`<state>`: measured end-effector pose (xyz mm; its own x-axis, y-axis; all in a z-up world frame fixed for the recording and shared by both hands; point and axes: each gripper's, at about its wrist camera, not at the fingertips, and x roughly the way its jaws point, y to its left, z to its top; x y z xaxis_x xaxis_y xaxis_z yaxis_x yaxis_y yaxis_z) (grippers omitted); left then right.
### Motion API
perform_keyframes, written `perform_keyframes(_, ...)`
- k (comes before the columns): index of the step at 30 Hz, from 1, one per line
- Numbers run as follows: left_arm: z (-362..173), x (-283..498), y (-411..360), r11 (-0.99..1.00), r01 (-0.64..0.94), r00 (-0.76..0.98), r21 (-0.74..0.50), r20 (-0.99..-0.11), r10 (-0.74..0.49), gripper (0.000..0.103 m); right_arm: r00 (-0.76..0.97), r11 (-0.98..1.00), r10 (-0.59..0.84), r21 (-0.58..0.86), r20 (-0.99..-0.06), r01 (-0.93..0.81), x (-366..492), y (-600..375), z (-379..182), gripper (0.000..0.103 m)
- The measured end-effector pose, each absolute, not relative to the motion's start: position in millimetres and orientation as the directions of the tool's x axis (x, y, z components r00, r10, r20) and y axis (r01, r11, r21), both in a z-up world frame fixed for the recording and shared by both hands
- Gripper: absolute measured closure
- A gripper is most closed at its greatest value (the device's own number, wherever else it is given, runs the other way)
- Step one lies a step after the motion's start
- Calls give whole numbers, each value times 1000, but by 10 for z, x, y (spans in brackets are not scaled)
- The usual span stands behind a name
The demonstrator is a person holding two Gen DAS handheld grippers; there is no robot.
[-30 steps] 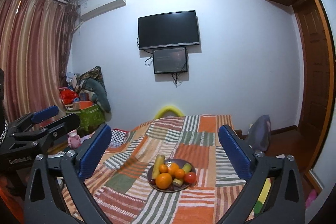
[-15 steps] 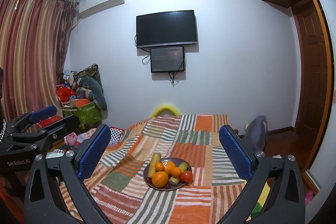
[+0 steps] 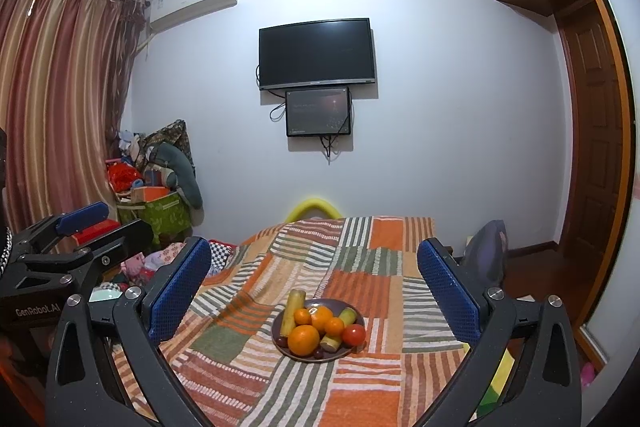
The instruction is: Organize fruits
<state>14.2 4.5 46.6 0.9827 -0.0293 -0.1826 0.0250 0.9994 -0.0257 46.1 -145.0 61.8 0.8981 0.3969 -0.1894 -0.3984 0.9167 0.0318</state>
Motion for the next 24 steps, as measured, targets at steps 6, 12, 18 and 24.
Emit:
perform_keyframes(6,468,145,35,999,26,983,-25,-182,-30,2,898,917,396,30,-189,-398,457,-1452,631,0)
perform_keyframes(12,474,149,26,999,26,983,-27,-182,-30,2,900,918,394,32,-187,-395,458,-1464,651,0)
perform_keyframes(18,479,156,16,999,26,982,-23,-184,-30,2,901,919,391,33,-187,-392,452,-1470,652,0)
perform_keyframes(24,477,150,9,999,32,982,-25,-183,-36,2,901,919,392,35,-185,-393,440,-1479,661,0)
